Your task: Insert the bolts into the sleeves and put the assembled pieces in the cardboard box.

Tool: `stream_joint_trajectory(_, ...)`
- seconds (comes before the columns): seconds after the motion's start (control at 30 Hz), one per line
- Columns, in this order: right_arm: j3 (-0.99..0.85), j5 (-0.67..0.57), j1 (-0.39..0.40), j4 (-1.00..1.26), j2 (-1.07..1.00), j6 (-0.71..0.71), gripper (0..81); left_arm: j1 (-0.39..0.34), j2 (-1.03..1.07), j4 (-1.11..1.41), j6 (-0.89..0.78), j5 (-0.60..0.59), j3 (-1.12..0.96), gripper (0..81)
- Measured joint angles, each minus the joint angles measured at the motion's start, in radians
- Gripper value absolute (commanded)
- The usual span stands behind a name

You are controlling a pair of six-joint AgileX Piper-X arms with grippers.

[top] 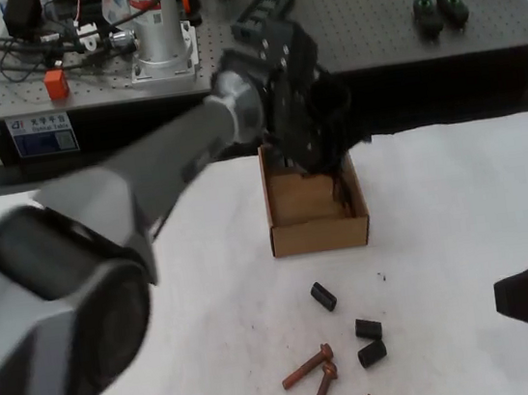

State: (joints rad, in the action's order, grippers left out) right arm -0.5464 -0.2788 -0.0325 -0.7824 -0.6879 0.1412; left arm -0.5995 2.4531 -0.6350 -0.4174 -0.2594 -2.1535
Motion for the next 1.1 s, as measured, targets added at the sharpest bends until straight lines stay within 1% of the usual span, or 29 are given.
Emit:
stream_joint_trajectory(0.13,0.000,0.009,0.000,-0.016,-0.005,-0.002,42.6,0.003,0.036,-0.024,-0.054,0.000,-0.017,19.5)
stream_joint_trajectory(0.2,0.000,0.009,0.007,-0.016,-0.031,-0.006,42.6,0.003,0.036,-0.026,-0.072,0.000,-0.022,23.6)
stream_joint_trajectory(0.33,0.000,0.017,0.035,-0.012,-0.116,-0.033,42.6,0.003,0.036,-0.024,-0.101,0.000,-0.030,23.7)
stream_joint_trajectory(0.4,-0.003,0.038,0.083,0.002,-0.259,-0.073,42.6,0.003,0.036,-0.024,-0.108,-0.004,-0.030,23.7)
stream_joint_trajectory(0.43,-0.007,0.048,0.122,0.010,-0.379,-0.099,42.6,0.003,0.036,-0.024,-0.110,-0.009,-0.030,23.7)
stream_joint_trajectory(0.47,-0.028,0.060,0.141,0.021,-0.434,-0.113,42.6,0.003,0.036,-0.026,-0.112,-0.015,-0.030,23.7)
stream_joint_trajectory(0.5,-0.095,0.098,0.175,0.049,-0.527,-0.160,42.6,0.003,0.036,-0.026,-0.111,-0.029,-0.030,23.7)
stream_joint_trajectory(0.53,-0.100,0.101,0.178,0.052,-0.536,-0.160,42.6,0.006,0.028,-0.026,-0.111,-0.048,-0.030,23.7)
stream_joint_trajectory(0.6,-0.163,0.120,0.209,0.076,-0.623,-0.194,42.6,0.010,0.008,-0.035,-0.115,-0.084,-0.030,23.7)
stream_joint_trajectory(0.67,-0.234,0.137,0.235,0.093,-0.699,-0.220,42.6,0.020,-0.037,-0.053,-0.115,-0.091,-0.030,23.7)
stream_joint_trajectory(0.8,-0.402,0.151,0.281,0.096,-0.842,-0.262,42.6,0.051,-0.146,-0.106,-0.064,-0.022,-0.030,23.7)
stream_joint_trajectory(0.93,-0.551,0.157,0.325,0.072,-0.981,-0.299,42.6,0.124,-0.327,-0.213,0.085,0.163,-0.023,23.7)
stream_joint_trajectory(0.97,-0.559,0.157,0.327,0.072,-0.988,-0.300,42.5,0.127,-0.335,-0.216,0.117,0.194,-0.023,23.7)
stream_joint_trajectory(1.1,-0.706,0.193,0.374,0.014,-1.127,-0.335,36.9,0.207,-0.486,-0.256,0.171,0.237,0.057,23.7)
